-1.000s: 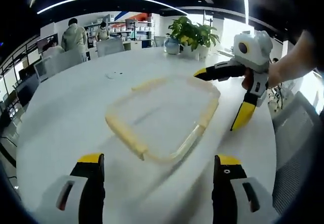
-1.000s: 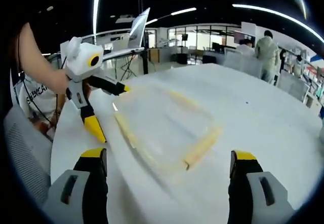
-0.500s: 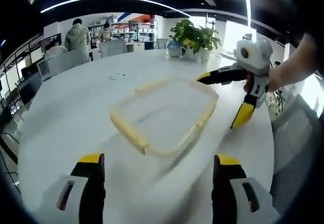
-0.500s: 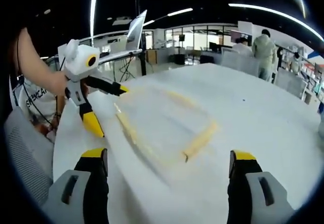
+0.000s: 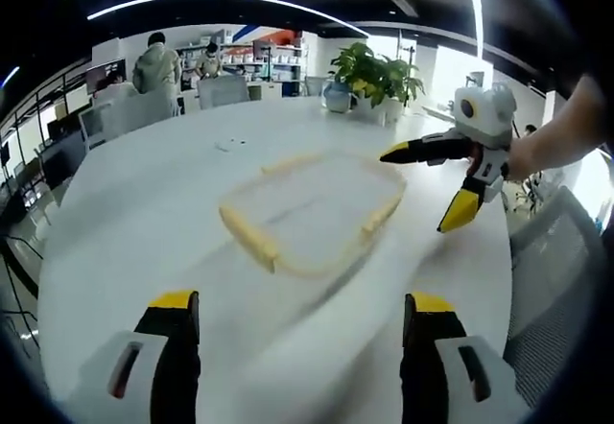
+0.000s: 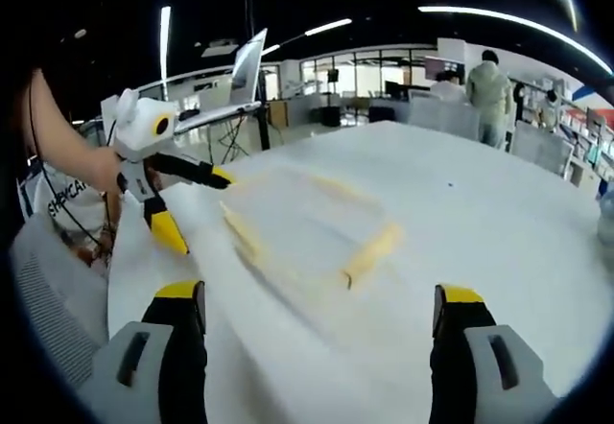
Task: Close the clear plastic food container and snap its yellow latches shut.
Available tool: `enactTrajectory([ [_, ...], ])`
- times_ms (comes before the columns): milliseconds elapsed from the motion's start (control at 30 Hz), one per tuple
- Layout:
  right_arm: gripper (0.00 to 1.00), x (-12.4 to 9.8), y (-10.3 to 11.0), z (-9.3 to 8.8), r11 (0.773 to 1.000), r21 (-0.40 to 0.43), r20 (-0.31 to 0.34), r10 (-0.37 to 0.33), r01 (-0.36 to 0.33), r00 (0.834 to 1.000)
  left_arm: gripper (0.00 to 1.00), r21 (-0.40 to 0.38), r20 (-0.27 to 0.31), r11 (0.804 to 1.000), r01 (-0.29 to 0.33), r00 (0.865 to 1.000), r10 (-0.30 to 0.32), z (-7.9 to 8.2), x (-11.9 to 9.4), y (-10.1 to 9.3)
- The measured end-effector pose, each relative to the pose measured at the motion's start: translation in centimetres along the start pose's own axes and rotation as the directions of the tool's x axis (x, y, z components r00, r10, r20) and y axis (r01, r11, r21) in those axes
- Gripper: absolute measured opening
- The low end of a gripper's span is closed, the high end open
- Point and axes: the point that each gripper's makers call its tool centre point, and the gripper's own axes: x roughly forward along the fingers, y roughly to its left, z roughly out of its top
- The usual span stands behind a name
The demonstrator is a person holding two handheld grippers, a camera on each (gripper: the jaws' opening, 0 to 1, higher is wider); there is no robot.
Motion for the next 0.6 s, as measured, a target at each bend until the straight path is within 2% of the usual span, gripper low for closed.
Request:
enactTrajectory([
  [600,0.96,-4.2,-0.6,-0.7,0.997,0.048,0.004,-0.061,0.06,0.998,0.84,-0.05,0.029,0.998,-0.039,0.999,0.04,-0.9,-3.0,-0.2],
])
